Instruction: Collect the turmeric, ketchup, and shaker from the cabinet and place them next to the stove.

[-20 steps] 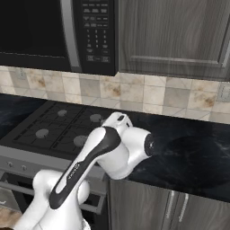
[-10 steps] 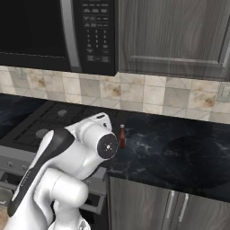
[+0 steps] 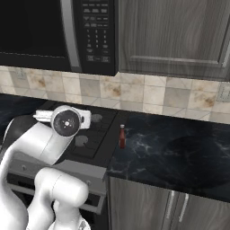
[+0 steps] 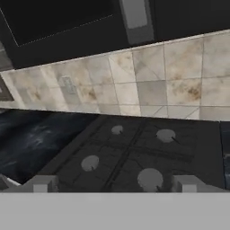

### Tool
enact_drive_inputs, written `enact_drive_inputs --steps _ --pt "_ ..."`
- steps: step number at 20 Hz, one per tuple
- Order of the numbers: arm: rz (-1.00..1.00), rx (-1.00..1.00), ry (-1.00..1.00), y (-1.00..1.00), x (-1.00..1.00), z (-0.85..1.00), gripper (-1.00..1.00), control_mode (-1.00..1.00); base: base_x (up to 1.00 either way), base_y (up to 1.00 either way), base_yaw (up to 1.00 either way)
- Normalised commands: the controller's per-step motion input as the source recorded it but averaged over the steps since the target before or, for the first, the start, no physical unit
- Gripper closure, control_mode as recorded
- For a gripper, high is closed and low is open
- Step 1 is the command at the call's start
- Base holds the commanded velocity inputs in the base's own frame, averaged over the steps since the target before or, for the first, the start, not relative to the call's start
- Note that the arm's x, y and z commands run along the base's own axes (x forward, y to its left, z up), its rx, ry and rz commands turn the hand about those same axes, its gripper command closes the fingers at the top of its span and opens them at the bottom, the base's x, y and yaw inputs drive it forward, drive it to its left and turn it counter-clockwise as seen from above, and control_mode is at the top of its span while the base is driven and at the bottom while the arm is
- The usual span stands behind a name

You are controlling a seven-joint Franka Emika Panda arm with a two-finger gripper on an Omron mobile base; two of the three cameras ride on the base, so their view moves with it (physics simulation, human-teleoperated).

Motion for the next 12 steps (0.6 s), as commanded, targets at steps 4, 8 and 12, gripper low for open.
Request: enact_drive_inputs --steps 4,8,12 --pt "-0.19 0.10 0.32 0.40 -0.22 0.05 -1.00 -1.00 0.00 0.00 0.00" --pt "-0.19 0.04 0.23 0.48 -0.62 -0.14 -1.00 -1.00 0.00 0.00 0.00" --pt "-0.19 0.07 0.21 0.31 -0.68 -0.01 -1.00 -1.00 0.00 0.00 0.00"
